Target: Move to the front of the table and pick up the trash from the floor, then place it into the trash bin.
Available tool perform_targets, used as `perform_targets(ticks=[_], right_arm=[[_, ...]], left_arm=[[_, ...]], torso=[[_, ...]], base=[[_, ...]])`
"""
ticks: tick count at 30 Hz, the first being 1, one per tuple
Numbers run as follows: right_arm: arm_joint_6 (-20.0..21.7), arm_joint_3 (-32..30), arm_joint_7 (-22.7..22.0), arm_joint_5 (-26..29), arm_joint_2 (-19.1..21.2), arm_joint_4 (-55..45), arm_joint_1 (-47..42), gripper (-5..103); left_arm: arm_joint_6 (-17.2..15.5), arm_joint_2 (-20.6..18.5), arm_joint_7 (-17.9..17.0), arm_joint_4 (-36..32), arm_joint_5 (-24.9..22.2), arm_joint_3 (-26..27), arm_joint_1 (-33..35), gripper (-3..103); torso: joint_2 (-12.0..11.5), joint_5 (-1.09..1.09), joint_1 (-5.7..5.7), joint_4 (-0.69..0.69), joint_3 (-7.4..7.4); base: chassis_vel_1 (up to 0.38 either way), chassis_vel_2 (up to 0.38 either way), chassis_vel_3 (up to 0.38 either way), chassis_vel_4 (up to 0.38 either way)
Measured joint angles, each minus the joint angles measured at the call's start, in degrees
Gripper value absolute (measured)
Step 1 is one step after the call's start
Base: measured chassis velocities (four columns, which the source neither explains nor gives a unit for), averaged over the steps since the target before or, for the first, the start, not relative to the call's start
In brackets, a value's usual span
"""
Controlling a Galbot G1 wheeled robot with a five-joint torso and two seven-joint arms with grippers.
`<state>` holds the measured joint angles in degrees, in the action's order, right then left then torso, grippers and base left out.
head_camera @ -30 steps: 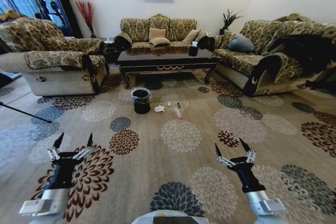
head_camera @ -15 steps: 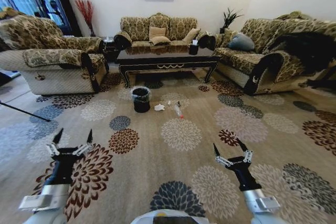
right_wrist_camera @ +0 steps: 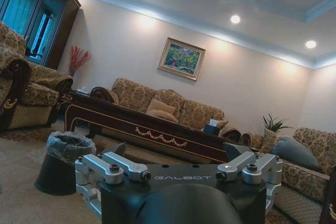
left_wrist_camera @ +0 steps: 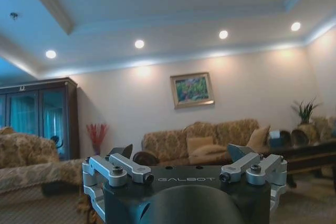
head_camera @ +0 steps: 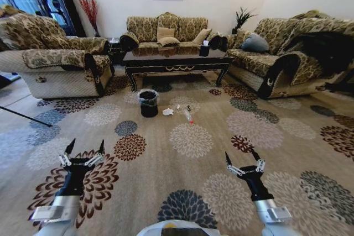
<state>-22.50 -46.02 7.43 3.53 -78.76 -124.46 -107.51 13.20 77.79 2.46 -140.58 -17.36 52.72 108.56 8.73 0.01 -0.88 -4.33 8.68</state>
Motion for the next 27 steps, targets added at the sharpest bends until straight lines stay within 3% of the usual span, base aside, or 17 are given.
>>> perform_targets(ticks=[14, 27], right_arm=[[-0.48, 0.21, 0.58, -0.21, -0.09, 0.74, 0.32, 100], [-1.99, 0.69, 0.54, 1.77, -0.21, 1.37, 0.5, 100]], left_arm=[[-0.53, 0.23, -0.06, -0.94, 0.2, -0.25, -0.05, 100], [1.79, 1.26, -0.2, 7.21, 3.7, -2.51, -0.4, 100]], torso=[[-3.05, -0.01, 0.55, 0.0, -2.49], [-6.07, -0.01, 0.85, 0.0, -5.14]], base=[[0.0, 0.0, 0.0, 0.0], [0.0, 0.0, 0.0, 0.0]])
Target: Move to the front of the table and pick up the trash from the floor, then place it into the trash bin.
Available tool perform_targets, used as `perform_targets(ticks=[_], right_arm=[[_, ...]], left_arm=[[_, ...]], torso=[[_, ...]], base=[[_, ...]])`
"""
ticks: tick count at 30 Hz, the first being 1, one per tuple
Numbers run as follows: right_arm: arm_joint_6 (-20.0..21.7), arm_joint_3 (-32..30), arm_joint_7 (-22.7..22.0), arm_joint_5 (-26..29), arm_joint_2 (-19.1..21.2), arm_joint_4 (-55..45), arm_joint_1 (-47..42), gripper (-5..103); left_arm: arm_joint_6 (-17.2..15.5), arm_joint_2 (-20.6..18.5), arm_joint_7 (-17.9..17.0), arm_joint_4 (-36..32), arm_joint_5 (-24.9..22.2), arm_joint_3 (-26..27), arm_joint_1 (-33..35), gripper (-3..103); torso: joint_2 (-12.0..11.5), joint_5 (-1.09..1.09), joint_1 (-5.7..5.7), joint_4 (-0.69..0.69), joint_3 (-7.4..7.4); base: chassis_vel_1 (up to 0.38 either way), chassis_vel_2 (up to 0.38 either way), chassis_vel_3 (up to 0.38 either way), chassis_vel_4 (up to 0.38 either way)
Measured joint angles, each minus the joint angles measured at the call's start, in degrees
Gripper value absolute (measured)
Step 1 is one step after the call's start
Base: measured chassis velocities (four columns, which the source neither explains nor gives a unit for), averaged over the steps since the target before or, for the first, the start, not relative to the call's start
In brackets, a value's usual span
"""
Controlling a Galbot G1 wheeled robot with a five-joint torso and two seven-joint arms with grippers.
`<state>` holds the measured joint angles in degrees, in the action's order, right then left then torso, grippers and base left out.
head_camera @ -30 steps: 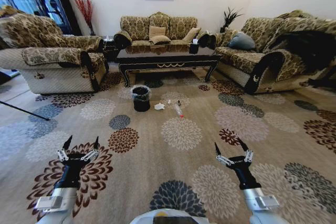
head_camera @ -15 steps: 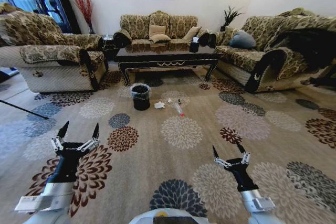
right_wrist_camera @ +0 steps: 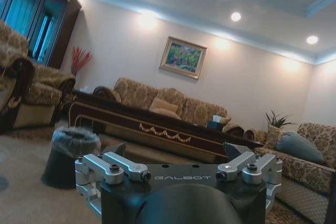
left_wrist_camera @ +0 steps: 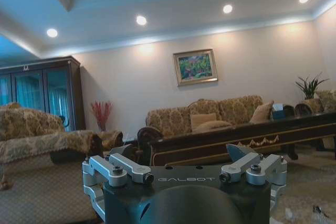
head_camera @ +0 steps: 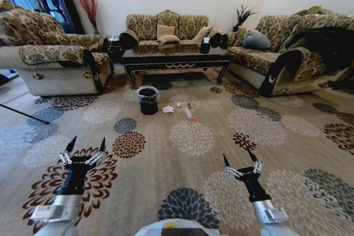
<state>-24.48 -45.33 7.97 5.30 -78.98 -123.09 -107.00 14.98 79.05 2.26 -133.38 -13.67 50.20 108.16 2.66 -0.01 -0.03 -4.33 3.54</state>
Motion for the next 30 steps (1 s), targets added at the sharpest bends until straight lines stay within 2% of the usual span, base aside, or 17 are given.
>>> perform_targets(ticks=[3, 7, 8, 13, 19, 30], right_arm=[[-0.75, 0.03, 0.0, 0.84, -0.18, -0.02, 0.05, 100], [-6.29, -0.23, 2.26, 2.5, -0.47, 1.02, 0.69, 100], [-6.29, -0.23, 2.26, 2.5, -0.47, 1.02, 0.69, 100], [-9.95, -0.68, 3.88, 2.72, -0.96, 1.65, 0.92, 100], [-11.07, -0.67, 4.36, 1.81, -2.02, 1.95, 0.15, 100], [-12.03, 0.17, 4.55, 0.44, -3.25, 2.35, -1.08, 100]], left_arm=[[0.12, 0.13, -0.05, 0.86, 0.34, -0.45, -0.09, 100], [1.76, 0.46, 0.01, 2.67, 1.03, -1.08, -0.29, 100], [1.76, 0.46, 0.01, 2.67, 1.03, -1.08, -0.29, 100], [5.78, 0.96, 0.52, 6.09, 1.76, -0.98, -0.93, 100], [8.55, 1.42, 0.64, 8.99, 1.92, 0.32, -1.33, 100], [13.88, 2.07, 1.88, 9.71, 0.95, 3.68, 0.46, 100]], torso=[[-0.53, 0.0, 0.0, 0.0, -0.49], [-1.52, 0.01, 0.01, 0.0, -1.42], [-1.52, 0.01, 0.01, 0.0, -1.42], [-1.81, 0.0, 0.02, 0.0, -1.72], [-1.75, 0.0, 0.02, -0.01, -1.66], [-1.49, 0.0, 0.03, 0.0, -1.47]], base=[[0.0, 0.0, 0.0, 0.0], [0.0, 0.0, 0.0, 0.0], [0.0, 0.0, 0.0, 0.0], [0.0, 0.0, 0.0, 0.0], [0.0, 0.0, 0.0, 0.0], [-0.003, 0.006, 0.006, -0.004]])
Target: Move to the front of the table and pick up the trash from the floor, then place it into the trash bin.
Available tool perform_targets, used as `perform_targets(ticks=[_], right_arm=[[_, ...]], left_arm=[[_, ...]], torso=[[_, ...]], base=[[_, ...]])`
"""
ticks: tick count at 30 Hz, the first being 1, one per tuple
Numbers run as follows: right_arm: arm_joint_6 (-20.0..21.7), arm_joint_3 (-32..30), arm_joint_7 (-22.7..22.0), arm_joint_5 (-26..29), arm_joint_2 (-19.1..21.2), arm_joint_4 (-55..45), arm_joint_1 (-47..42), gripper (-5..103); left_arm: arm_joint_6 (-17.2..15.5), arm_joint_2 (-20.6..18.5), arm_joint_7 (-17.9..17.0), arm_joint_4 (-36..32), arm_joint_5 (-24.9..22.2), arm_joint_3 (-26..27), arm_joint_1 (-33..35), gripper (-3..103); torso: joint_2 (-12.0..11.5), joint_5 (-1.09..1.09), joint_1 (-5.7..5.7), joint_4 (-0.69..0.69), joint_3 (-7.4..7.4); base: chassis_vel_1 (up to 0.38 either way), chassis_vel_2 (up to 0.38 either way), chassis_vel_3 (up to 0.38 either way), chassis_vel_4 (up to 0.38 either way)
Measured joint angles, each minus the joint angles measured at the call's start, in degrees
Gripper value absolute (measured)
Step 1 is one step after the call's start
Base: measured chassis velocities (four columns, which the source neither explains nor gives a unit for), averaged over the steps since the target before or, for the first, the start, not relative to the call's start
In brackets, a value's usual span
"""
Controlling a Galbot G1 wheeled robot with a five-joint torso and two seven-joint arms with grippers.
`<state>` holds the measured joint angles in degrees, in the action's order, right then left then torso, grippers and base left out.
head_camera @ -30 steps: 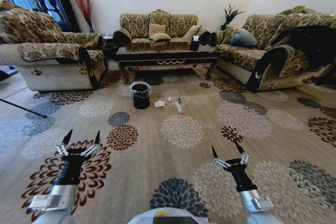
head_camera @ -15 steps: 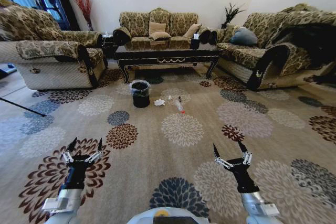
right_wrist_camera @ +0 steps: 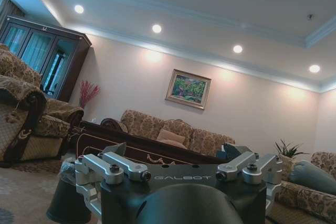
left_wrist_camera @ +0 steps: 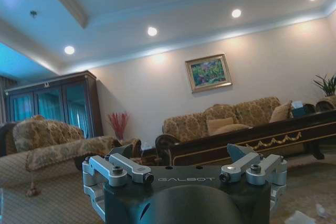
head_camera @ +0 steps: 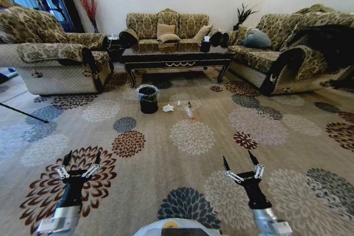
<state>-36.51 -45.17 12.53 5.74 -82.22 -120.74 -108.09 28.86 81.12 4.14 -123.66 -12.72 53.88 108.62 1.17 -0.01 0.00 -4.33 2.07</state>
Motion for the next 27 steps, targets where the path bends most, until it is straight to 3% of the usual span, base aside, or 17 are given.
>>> perform_targets(ticks=[7, 17, 27], right_arm=[[-0.64, 0.29, 0.0, -0.64, -0.54, -0.07, -0.44, 100], [-1.0, 0.14, -0.45, -0.71, -0.43, -0.02, -0.41, 100], [4.22, 0.45, -4.84, -0.56, 2.41, 0.62, -0.54, 100]], left_arm=[[0.93, -0.21, 0.67, 0.14, -1.6, 1.66, 0.17, 100], [0.06, -0.89, 1.36, -0.17, -3.45, 3.12, -0.87, 100], [-6.19, -1.97, 1.96, 2.38, -3.23, 2.08, -1.27, 100]], torso=[[0.1, 0.0, 0.0, 0.01, 0.09], [0.18, -0.02, 0.0, -0.01, 0.19], [0.24, 0.04, 0.0, 0.01, 0.23]], base=[[-0.113, 0.111, 0.11, -0.098], [-0.269, 0.255, 0.261, -0.274], [-0.341, 0.358, 0.351, -0.35]])
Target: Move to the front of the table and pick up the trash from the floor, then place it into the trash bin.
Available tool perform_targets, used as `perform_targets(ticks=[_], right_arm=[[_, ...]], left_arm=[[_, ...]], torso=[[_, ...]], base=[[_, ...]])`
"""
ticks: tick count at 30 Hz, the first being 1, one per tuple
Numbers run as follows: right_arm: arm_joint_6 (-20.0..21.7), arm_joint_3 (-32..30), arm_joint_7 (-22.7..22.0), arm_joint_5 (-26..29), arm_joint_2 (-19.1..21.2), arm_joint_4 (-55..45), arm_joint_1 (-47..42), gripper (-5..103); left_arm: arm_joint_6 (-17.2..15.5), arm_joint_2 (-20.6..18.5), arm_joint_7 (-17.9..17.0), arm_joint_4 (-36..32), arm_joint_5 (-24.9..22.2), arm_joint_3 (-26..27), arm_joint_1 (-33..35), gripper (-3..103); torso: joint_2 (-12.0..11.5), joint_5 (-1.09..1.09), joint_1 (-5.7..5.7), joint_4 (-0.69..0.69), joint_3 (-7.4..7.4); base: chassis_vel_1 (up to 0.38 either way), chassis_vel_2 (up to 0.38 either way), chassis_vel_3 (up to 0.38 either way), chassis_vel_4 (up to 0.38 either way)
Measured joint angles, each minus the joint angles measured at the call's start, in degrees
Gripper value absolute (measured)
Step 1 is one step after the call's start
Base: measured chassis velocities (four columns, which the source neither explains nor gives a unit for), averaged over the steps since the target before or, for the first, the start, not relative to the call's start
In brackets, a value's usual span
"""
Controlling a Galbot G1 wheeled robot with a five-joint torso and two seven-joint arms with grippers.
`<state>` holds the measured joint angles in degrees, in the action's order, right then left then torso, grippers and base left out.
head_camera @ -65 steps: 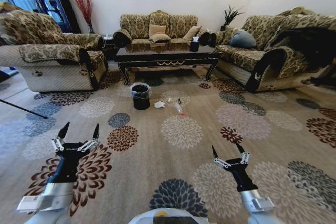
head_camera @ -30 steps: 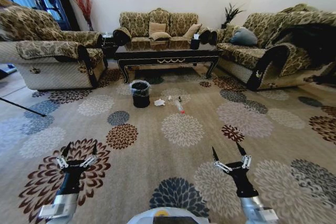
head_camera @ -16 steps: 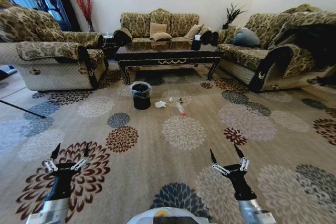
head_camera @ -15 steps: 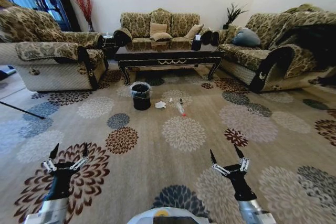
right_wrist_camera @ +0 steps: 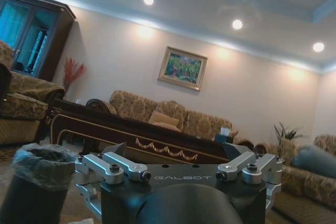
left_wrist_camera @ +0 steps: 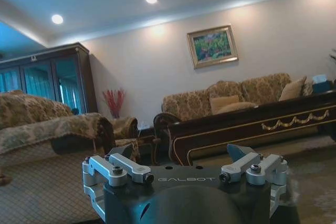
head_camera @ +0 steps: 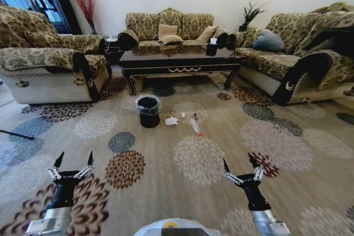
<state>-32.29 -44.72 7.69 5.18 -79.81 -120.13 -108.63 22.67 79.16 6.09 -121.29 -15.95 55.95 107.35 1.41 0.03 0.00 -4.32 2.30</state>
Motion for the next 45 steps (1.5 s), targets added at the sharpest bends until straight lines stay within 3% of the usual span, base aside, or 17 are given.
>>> perform_targets(ticks=[3, 4, 6, 8, 11, 34, 37, 41, 42, 43, 45], right_arm=[[1.28, -0.08, -0.15, 0.81, 0.56, -0.52, 0.5, 100], [1.31, -0.07, -0.14, 0.78, 0.55, -0.44, 0.67, 100], [1.25, -0.02, -0.05, 0.62, 0.44, -0.17, 0.76, 100], [0.59, 0.09, 0.08, 0.04, 0.05, 0.5, 0.77, 100], [-0.42, 0.3, 0.28, -0.58, -0.4, 1.34, 0.87, 100], [-5.25, 0.34, 3.01, -1.08, -1.76, 2.15, 2.12, 100], [-5.79, 0.37, 2.62, -1.12, -1.78, 2.62, 2.5, 100], [-6.41, 1.24, 1.19, -1.13, -1.75, 3.63, 3.15, 100], [-6.41, 1.24, 1.19, -1.13, -1.75, 3.63, 3.15, 100], [-6.38, 1.78, 0.22, -1.25, -1.7, 3.72, 3.37, 100], [-4.83, 3.33, -5.75, -3.3, -1.61, 3.69, 4.0, 100]], left_arm=[[-0.91, -0.22, -0.01, -0.2, -0.42, 0.09, -0.59, 100], [-0.93, -0.21, 0.0, -0.38, -0.49, 0.05, -0.62, 100], [-0.93, -0.2, 0.0, -0.59, -0.56, -0.05, -0.63, 100], [-0.85, -0.03, 0.0, -0.88, -0.67, -0.38, -0.64, 100], [-0.69, 0.14, 0.0, -1.69, -0.92, -0.61, -0.63, 100], [0.76, 0.02, -0.39, -3.48, -2.27, -0.62, -0.46, 100], [-0.05, 0.07, -2.09, -3.28, -1.94, -0.82, -1.45, 100], [-5.02, -0.59, -8.55, -4.17, -0.19, -2.05, -4.1, 100], [-5.02, -0.59, -8.55, -4.17, -0.19, -2.05, -4.1, 100], [-6.21, -1.03, -10.41, -4.63, 0.27, -2.53, -4.87, 100], [-9.27, -2.48, -17.3, -5.91, 2.13, -4.33, -6.55, 100]], torso=[[0.03, -0.11, 0.0, -0.04, 0.01], [0.03, 0.02, 0.0, 0.01, 0.02], [0.03, 0.05, 0.0, 0.02, 0.03], [0.04, -0.08, 0.0, 0.0, 0.02], [0.05, 0.0, 0.0, -0.02, 0.03], [0.08, -0.02, -0.01, -0.01, 0.09], [0.08, -0.04, 0.0, 0.0, 0.07], [0.11, -0.03, 0.01, -0.02, 0.04], [0.11, -0.03, 0.01, -0.02, 0.04], [0.11, -0.03, 0.01, -0.01, 0.04], [0.11, -0.03, 0.0, -0.02, 0.06]], base=[[-0.369, 0.362, 0.385, -0.368], [-0.346, 0.355, 0.346, -0.33], [-0.335, 0.362, 0.346, -0.325], [-0.342, 0.329, 0.378, -0.333], [-0.36, 0.328, 0.336, -0.342], [-0.31, 0.307, 0.302, -0.301], [0.0, 0.0, 0.0, 0.0], [0.05, -0.053, -0.04, 0.046], [0.04, -0.054, -0.037, 0.046], [0.0, 0.0, 0.0, 0.0], [0.0, 0.0, 0.0, 0.0]])
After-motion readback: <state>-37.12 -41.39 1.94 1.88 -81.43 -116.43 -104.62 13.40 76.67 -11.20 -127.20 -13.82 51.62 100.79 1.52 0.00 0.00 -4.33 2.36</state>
